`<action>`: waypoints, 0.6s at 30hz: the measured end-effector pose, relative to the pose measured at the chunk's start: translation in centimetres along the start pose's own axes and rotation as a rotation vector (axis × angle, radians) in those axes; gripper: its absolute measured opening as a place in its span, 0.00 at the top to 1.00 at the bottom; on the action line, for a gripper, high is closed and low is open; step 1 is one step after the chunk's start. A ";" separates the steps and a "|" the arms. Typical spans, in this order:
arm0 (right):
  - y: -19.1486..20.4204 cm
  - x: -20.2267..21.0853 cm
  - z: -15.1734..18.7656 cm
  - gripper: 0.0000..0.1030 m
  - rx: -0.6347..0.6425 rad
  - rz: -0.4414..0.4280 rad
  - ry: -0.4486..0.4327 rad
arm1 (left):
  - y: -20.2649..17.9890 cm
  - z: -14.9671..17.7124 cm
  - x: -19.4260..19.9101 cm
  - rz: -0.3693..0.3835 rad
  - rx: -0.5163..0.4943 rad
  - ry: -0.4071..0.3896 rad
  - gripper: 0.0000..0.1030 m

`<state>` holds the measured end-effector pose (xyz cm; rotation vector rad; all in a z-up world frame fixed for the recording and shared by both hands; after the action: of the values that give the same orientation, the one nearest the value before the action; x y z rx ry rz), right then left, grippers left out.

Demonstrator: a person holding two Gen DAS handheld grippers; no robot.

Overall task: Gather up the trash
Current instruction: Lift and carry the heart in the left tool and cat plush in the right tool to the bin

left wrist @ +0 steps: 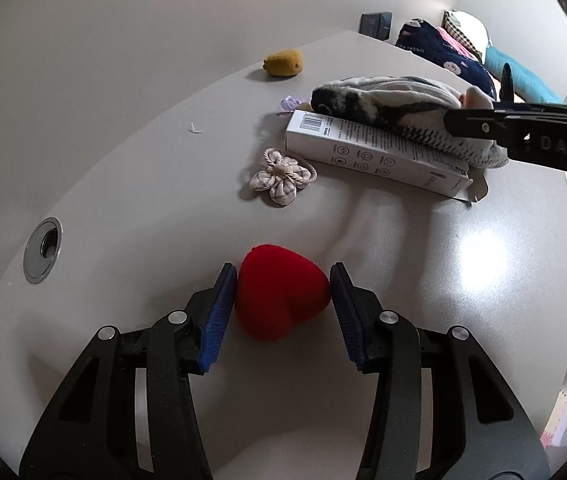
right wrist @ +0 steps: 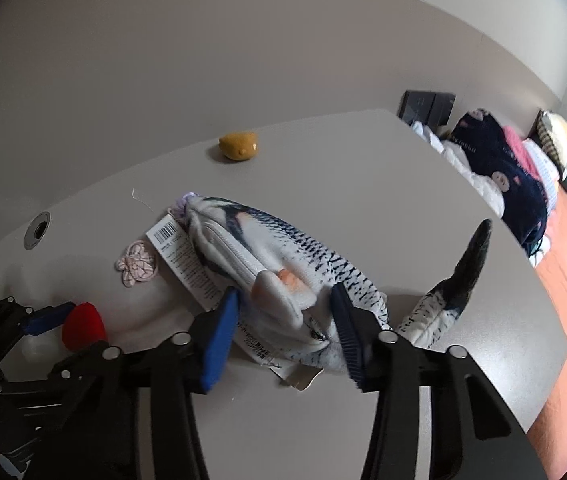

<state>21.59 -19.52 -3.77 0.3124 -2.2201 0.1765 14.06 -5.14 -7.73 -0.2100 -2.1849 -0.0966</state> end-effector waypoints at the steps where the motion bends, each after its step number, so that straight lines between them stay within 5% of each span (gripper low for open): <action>1: 0.0 -0.2 0.0 0.58 0.004 -0.006 0.004 | 0.0 0.0 0.0 0.000 0.001 -0.001 0.54; 7: 0.1 -0.4 0.4 0.86 -0.011 -0.046 0.008 | 0.0 -0.1 -0.1 -0.009 0.002 -0.011 0.54; 18: -2.8 4.4 -1.3 0.88 -0.100 -0.029 -0.103 | -0.3 -1.7 1.7 0.001 0.036 -0.060 0.55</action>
<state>20.73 -22.62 0.56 0.3044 -2.3156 0.0337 14.40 -5.50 -5.36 -0.1959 -2.2447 -0.0513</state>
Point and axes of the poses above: each gripper's, at about its wrist camera, not at the fingertips, and x roughly against the way its jaws point, y to its left, z to its underside, the point moved 4 cm from there along -x, roughly the way its jaws point, and after that the axes turned 4 degrees about -y, right-handed, at the moved point
